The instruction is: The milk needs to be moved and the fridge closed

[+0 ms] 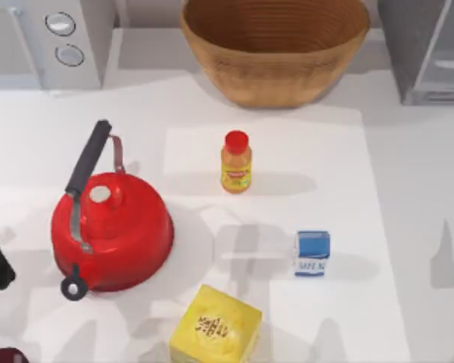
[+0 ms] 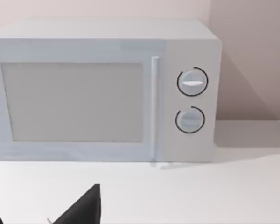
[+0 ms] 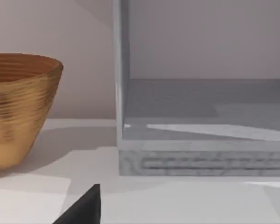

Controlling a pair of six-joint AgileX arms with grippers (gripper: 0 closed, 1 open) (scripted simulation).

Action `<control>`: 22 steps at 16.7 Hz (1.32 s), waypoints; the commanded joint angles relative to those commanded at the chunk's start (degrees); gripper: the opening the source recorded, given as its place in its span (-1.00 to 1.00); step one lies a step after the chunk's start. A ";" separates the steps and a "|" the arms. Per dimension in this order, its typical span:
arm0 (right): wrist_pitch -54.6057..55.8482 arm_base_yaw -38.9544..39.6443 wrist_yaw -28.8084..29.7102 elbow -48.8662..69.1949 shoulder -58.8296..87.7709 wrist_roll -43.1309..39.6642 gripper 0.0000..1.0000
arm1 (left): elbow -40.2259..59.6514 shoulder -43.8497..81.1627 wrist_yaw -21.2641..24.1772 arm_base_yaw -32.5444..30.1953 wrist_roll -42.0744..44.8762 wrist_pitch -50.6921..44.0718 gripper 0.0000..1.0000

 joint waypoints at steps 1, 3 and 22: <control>0.00 0.00 0.00 0.00 0.00 0.00 1.00 | 0.00 0.00 0.00 0.00 0.00 0.00 1.00; 0.48 0.57 0.75 -0.11 0.74 -0.08 1.00 | 0.00 0.00 0.00 0.00 0.00 0.00 1.00; 40.60 51.35 51.89 1.28 42.86 1.02 1.00 | 0.00 0.00 0.00 0.00 0.00 0.00 1.00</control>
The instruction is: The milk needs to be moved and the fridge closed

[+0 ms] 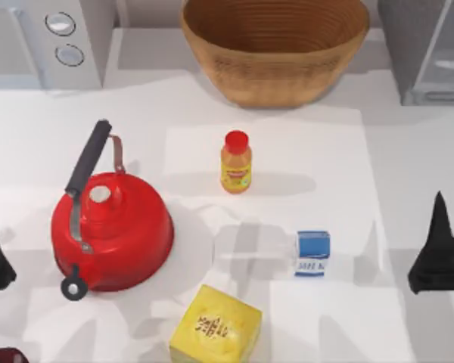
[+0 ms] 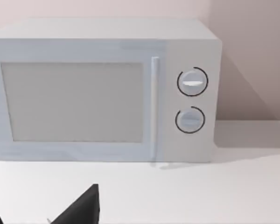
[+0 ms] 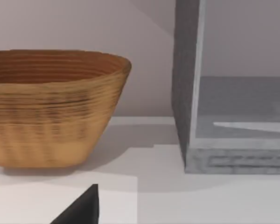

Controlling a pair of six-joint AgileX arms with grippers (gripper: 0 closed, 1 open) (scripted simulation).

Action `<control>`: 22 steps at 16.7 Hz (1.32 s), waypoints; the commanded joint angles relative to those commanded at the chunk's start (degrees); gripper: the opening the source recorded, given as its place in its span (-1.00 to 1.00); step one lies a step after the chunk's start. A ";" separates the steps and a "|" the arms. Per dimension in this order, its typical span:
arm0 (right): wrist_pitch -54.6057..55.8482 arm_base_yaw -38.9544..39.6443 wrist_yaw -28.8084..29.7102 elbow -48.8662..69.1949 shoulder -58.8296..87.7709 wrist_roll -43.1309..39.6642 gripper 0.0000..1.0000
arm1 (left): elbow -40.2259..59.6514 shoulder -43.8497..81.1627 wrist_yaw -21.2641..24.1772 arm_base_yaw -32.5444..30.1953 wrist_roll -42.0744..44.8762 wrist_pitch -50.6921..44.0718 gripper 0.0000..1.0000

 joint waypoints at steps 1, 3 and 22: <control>0.77 1.00 0.82 0.07 0.72 0.01 1.00 | 0.00 0.00 0.00 0.00 0.00 0.00 1.00; 1.21 1.57 1.29 0.10 1.15 0.01 1.00 | 0.00 0.00 0.00 0.00 0.00 0.00 1.00; -38.20 9.44 -3.60 31.68 44.19 42.24 1.00 | 0.00 0.00 0.00 0.00 0.00 0.00 1.00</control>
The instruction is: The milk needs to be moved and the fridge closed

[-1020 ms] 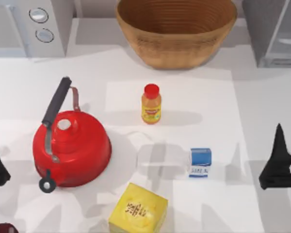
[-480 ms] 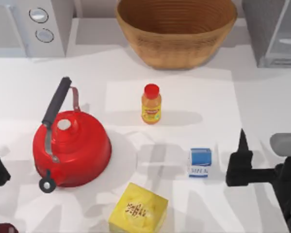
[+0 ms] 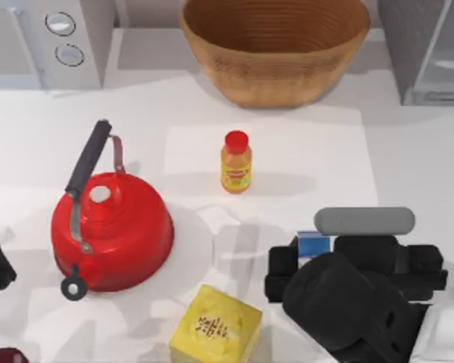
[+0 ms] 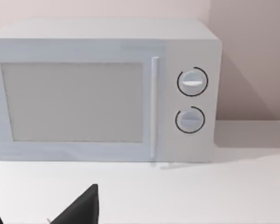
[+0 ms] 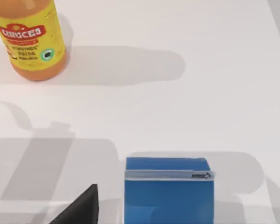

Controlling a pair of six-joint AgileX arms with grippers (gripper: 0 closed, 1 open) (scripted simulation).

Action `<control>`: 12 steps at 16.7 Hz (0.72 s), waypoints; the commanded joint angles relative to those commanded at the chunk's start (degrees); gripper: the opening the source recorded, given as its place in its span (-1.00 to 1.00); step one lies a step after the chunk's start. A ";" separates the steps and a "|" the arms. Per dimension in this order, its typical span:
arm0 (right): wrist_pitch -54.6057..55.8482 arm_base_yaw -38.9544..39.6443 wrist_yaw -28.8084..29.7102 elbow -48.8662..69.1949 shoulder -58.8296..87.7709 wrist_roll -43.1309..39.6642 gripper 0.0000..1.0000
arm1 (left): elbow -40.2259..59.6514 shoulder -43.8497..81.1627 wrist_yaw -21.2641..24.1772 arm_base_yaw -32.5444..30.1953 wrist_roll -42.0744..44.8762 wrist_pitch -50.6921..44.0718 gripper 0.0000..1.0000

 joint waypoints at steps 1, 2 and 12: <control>-2.16 0.41 -0.32 2.10 1.88 1.99 1.00 | 0.00 0.00 0.00 0.00 0.00 0.00 1.00; -3.88 0.78 -0.58 3.84 3.46 3.55 1.00 | 0.00 0.00 0.00 0.00 0.00 0.00 1.00; -1.46 -0.87 -2.03 5.73 7.70 2.73 1.00 | 0.00 0.00 0.00 0.00 0.00 0.00 1.00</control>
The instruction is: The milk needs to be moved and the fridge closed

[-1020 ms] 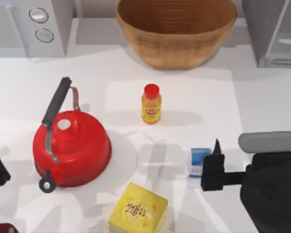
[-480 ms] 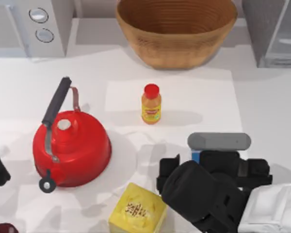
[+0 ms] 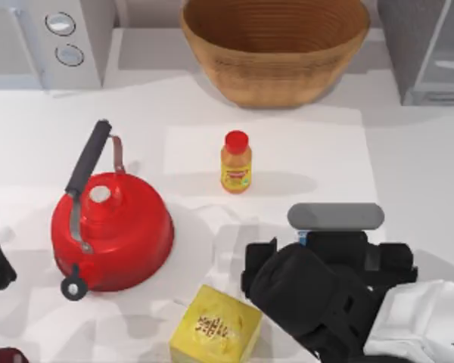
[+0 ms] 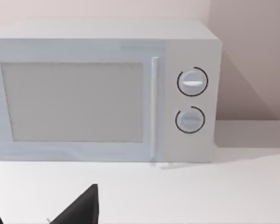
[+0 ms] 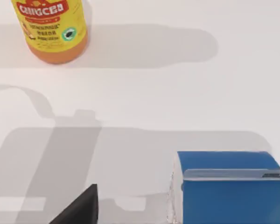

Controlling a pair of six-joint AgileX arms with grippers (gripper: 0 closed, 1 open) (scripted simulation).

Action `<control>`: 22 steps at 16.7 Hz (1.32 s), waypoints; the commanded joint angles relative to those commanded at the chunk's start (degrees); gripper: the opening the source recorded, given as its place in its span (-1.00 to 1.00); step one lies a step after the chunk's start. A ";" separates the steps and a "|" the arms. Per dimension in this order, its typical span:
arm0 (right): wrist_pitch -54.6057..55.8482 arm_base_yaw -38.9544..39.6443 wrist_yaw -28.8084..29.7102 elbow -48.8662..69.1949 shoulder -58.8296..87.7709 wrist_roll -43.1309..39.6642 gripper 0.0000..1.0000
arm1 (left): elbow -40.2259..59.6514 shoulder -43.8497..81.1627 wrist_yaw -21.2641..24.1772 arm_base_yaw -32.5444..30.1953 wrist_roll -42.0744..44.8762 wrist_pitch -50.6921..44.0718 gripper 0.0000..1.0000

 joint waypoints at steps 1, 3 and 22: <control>2.12 -0.92 -0.51 0.05 1.22 -1.05 1.00 | 0.00 0.00 0.00 0.00 0.00 0.00 1.00; 6.02 -2.77 -1.60 0.10 3.55 -3.11 1.00 | 0.00 0.00 0.00 0.00 0.00 0.00 1.00; 7.73 -3.89 -2.27 0.14 4.74 -4.26 -1.00 | 0.00 0.00 0.00 0.00 0.00 0.00 1.00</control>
